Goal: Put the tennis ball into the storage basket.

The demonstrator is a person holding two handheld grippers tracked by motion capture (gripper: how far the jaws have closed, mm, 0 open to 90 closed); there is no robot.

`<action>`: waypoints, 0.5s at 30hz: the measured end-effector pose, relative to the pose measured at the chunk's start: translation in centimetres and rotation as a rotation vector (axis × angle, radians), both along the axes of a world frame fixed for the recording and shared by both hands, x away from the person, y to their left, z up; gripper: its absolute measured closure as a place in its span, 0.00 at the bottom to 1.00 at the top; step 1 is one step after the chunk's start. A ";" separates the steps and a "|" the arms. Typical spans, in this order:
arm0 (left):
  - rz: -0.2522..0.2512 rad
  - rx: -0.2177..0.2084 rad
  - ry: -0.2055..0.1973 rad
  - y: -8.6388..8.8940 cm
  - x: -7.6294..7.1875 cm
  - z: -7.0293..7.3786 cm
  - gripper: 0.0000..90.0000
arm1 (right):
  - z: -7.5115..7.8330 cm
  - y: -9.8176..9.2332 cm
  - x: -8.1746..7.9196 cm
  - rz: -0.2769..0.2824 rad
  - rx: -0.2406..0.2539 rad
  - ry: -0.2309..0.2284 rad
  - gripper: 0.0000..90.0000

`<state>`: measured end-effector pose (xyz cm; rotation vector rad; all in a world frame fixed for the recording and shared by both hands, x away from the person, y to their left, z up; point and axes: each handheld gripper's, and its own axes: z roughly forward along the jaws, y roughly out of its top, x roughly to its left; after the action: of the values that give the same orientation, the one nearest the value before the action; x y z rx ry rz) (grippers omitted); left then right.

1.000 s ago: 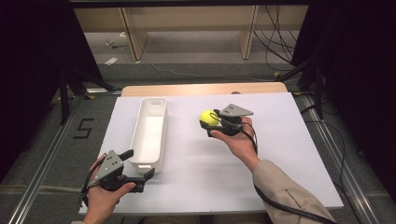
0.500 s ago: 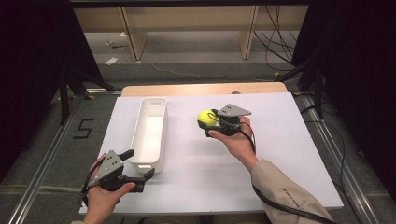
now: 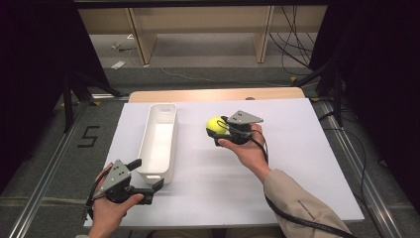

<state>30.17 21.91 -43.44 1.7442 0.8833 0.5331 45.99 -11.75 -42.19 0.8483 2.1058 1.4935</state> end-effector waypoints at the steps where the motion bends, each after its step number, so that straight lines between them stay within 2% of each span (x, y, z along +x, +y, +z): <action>1: -0.001 0.000 0.000 0.0 0.0 0.0 0.00 | 0.0 0.1 0.0 0.001 0.004 0.000 0.31; 15: -0.001 0.000 -0.001 0.0 0.0 0.0 0.00 | 0.5 1.0 0.0 0.011 0.024 -0.018 0.31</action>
<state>30.17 21.95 -43.45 1.7443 0.8816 0.5333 46.04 -10.73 -41.74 0.8305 2.0869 1.5289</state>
